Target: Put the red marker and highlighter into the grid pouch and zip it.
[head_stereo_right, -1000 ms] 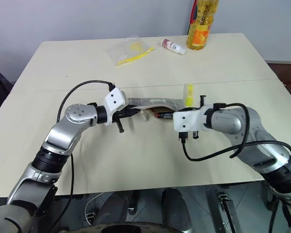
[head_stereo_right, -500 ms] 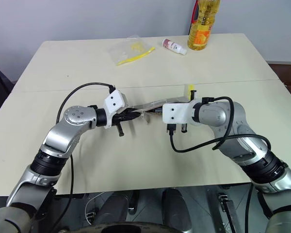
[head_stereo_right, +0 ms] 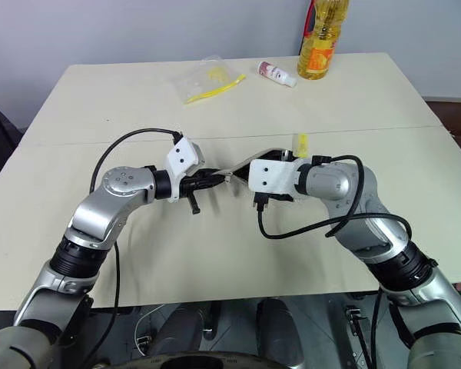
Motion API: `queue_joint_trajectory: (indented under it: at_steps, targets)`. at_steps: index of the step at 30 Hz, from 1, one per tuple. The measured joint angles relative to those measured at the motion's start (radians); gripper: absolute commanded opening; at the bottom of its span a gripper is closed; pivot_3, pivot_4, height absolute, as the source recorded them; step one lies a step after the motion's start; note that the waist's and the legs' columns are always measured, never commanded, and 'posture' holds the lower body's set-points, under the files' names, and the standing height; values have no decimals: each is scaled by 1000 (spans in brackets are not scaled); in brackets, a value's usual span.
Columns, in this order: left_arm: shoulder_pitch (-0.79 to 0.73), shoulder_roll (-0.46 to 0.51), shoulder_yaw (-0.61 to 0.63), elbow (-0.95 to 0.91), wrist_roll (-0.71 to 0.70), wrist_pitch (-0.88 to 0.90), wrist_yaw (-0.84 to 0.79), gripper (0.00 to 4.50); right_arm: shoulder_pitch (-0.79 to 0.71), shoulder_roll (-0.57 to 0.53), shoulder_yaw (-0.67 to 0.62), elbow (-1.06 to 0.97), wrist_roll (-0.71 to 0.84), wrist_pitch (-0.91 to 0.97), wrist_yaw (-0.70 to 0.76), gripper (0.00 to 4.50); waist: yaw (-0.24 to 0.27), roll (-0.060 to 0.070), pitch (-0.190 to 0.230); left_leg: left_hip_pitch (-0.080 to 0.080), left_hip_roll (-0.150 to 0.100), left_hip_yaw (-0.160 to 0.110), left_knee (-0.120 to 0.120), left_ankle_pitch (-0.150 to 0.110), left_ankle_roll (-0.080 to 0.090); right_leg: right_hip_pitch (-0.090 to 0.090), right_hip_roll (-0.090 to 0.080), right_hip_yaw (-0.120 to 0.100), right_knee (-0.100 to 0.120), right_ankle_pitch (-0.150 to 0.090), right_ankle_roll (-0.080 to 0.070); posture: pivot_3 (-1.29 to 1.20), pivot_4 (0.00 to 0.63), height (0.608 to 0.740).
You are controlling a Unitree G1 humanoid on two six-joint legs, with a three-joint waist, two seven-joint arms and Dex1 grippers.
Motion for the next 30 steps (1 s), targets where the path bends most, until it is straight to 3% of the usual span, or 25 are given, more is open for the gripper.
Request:
queue_joint_trajectory:
  at_steps: [10,19,30]
  targets:
    - [-48,-37,91,147,28,6,190,0,-27,167,-373,-88,415,261,-30,3226,0,0,0,0,0,0,0,0,0,0,0,0,1,1,1,0,150,740]
    - [-88,-69,146,251,79,19,358,0,-32,314,-428,254,372,390,-415,3226,-2,0,-1,0,0,0,-1,1,-1,-2,0,1,5,1,0,0,150,740]
    - [-97,-158,147,271,99,20,442,0,-136,440,-425,695,319,213,-715,3226,-7,0,-1,1,-1,1,-1,2,-2,-3,1,1,7,2,1,0,150,740]
